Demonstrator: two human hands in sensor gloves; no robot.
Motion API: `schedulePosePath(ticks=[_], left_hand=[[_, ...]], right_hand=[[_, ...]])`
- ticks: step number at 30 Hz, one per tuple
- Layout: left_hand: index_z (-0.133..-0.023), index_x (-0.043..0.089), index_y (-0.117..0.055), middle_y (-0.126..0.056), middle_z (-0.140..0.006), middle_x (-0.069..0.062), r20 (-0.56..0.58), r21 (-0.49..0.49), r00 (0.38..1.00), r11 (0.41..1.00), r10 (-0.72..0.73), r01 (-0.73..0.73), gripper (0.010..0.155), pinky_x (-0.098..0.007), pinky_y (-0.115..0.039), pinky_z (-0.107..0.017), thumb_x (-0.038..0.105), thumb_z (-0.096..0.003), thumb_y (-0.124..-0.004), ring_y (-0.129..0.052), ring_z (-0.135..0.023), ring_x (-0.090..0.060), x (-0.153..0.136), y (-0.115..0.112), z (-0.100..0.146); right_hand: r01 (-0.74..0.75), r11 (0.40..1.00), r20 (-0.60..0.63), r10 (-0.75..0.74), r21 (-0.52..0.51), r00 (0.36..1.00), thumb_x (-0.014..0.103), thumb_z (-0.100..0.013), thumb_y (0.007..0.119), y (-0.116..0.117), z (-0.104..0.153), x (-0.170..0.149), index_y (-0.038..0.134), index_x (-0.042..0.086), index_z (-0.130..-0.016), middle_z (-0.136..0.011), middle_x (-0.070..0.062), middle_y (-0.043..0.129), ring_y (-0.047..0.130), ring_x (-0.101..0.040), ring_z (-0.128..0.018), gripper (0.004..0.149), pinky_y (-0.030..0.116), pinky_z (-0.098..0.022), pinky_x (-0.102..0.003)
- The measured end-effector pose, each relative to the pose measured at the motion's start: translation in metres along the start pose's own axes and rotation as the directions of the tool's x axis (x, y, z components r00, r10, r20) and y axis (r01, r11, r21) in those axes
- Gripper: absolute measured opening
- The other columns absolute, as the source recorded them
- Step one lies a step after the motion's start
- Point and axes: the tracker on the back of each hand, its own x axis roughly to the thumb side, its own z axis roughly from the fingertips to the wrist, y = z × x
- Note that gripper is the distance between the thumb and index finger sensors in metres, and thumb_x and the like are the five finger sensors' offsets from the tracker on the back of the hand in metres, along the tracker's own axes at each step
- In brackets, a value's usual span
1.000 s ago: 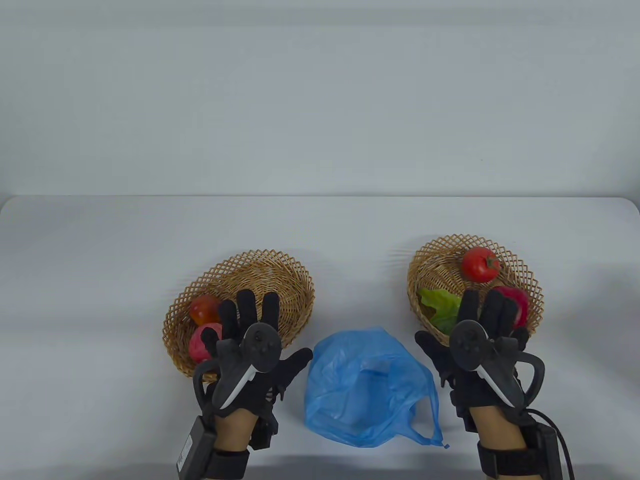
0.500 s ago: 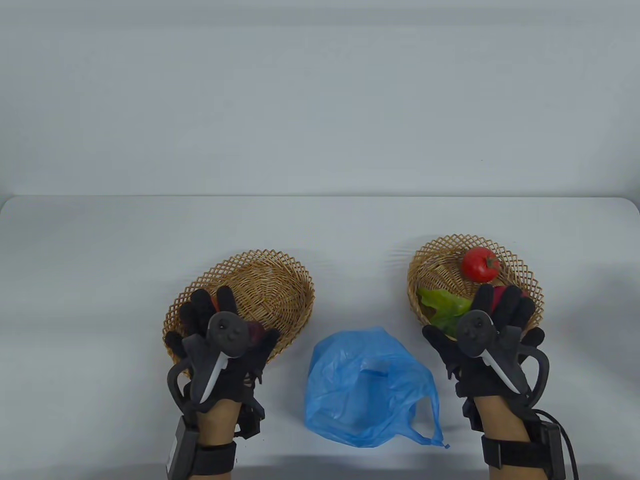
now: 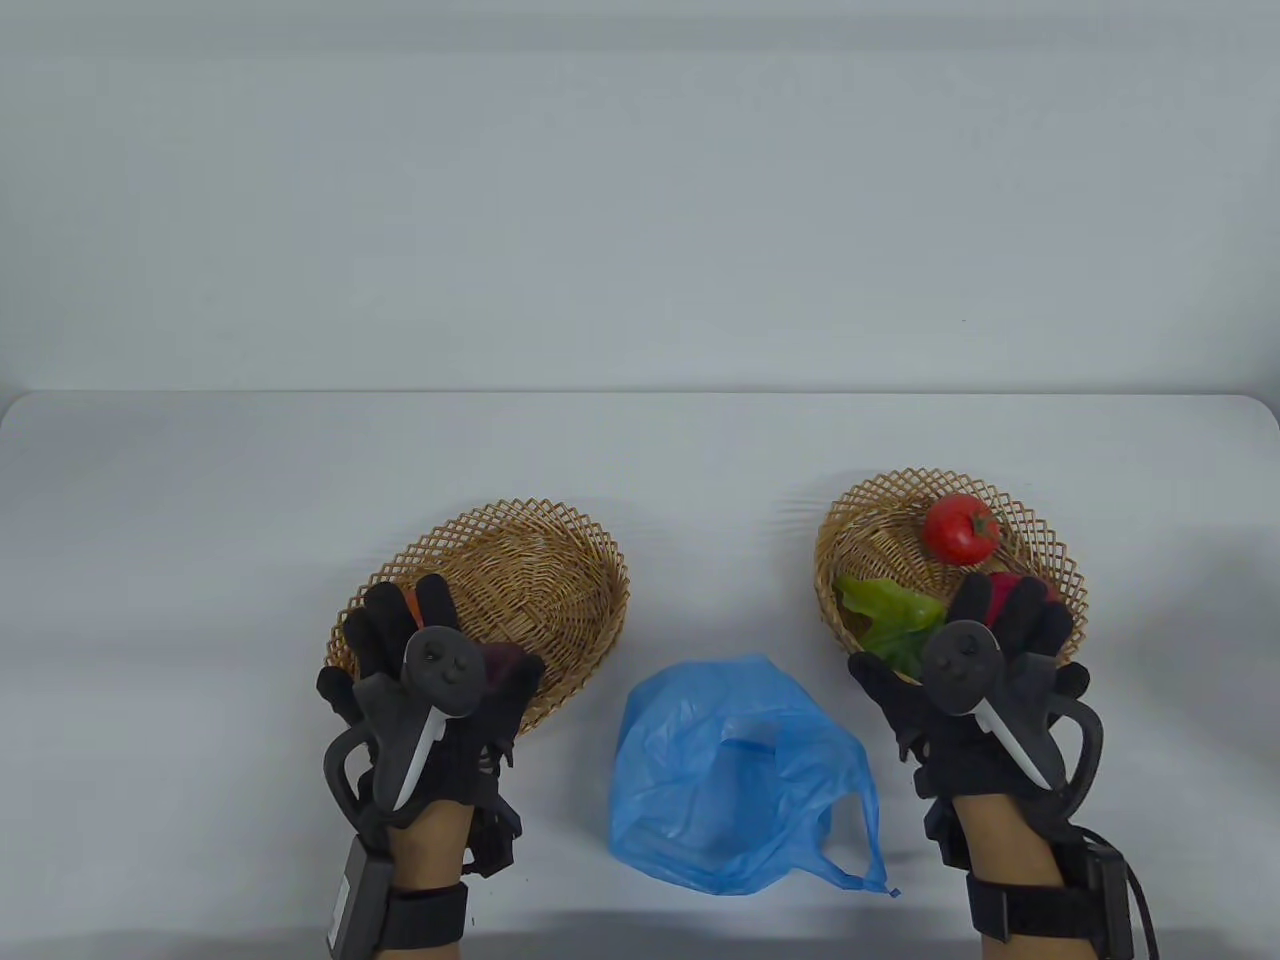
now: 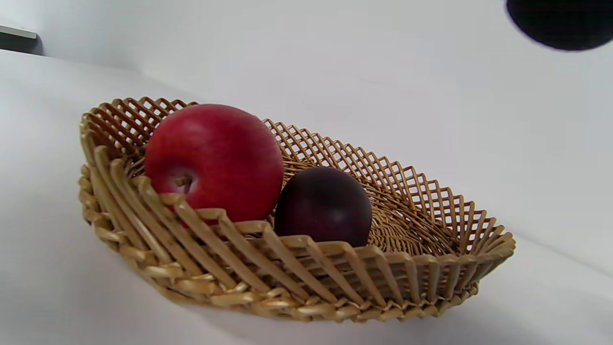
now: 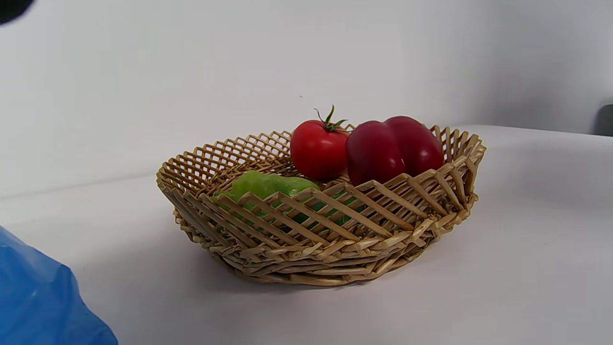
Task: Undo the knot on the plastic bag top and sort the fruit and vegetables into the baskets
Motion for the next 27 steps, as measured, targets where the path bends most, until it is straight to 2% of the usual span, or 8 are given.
schedulePosePath(ticks=[27], left_hand=[[-0.103,0.042,0.008,0.013,-0.116,-0.001,0.013,-0.013,1.000,1.000,-0.020,0.020,0.107,-0.074,-0.008,-0.080,0.080,-0.0333,-0.063,-0.001,-0.119,-0.035,0.0025,-0.0037,0.0019]], right_hand=[[-0.012,1.000,-0.005,0.013,0.011,1.000,0.083,-0.039,0.056,-0.0023,0.0018,-0.0005,-0.014,0.019,-0.100,-0.100,-0.024,-0.027,-0.021,-0.054,-0.093,0.113,0.008,-0.062,-0.083]])
